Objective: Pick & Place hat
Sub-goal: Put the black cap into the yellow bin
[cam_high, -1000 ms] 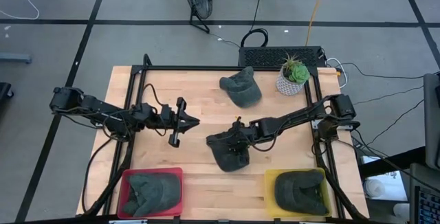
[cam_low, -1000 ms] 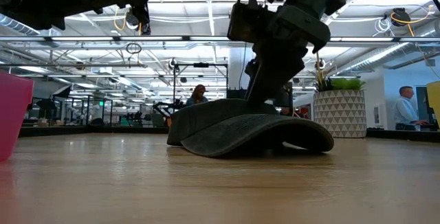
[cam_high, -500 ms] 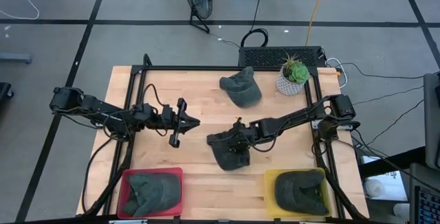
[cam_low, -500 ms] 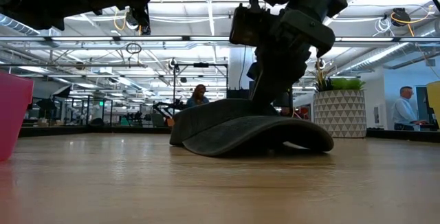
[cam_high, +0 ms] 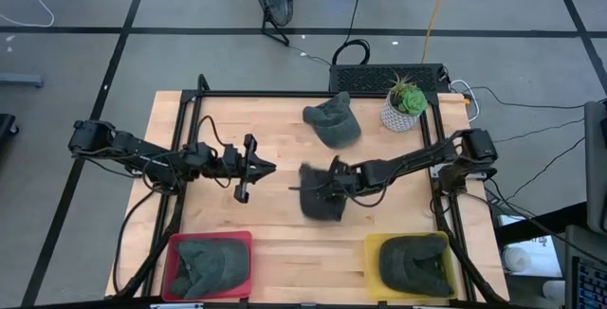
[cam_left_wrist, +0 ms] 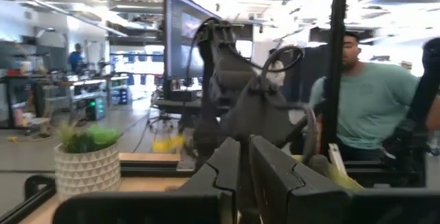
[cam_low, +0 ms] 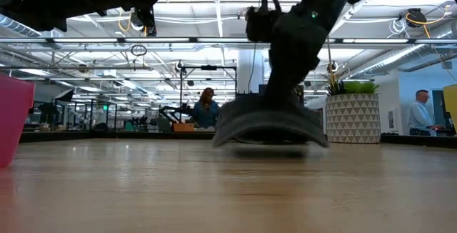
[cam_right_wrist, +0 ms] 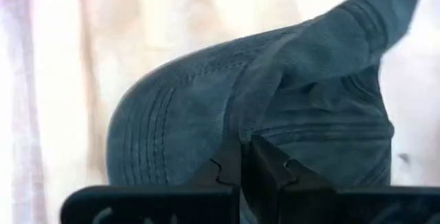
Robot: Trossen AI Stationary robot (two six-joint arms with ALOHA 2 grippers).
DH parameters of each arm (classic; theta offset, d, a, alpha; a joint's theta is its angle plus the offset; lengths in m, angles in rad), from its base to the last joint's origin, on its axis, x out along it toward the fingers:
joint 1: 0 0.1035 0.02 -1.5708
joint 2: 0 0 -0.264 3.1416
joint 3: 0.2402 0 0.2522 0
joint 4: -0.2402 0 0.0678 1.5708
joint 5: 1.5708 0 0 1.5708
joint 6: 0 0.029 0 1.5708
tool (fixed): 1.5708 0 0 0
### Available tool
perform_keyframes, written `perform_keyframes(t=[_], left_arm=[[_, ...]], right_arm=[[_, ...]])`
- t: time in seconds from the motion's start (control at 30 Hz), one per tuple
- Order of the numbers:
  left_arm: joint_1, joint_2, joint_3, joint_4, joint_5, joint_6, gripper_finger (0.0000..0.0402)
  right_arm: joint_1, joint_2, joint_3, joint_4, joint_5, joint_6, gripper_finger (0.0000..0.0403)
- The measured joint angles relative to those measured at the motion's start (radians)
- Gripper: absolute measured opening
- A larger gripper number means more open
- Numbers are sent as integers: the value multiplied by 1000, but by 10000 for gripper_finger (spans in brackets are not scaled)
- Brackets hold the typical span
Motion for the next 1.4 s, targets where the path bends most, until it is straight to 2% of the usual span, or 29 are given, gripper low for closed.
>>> perform_keyframes(t=[0.1,0.3,0.4,0.53,0.77,0.97,1.2,1.4], left_arm=[[13,0,0,0,-26,-27,37],[35,0,0,1,-37,-88,37],[38,0,0,0,-39,-94,37],[37,0,0,1,-39,-92,37],[38,0,0,-2,-39,-91,37],[38,0,0,-3,-41,-90,37],[57,0,0,9,-44,-75,37],[106,0,0,37,-45,-75,37]], right_arm=[[4,-68,0,-54,51,38,6],[6,-227,0,-224,44,299,5],[13,-296,0,-312,-1,423,4],[69,-382,0,-403,-56,566,3],[212,-506,9,-541,1,856,2],[351,-487,96,-756,-4,1076,1],[496,-402,231,-846,28,1317,1],[586,-315,281,-844,26,1510,0]])
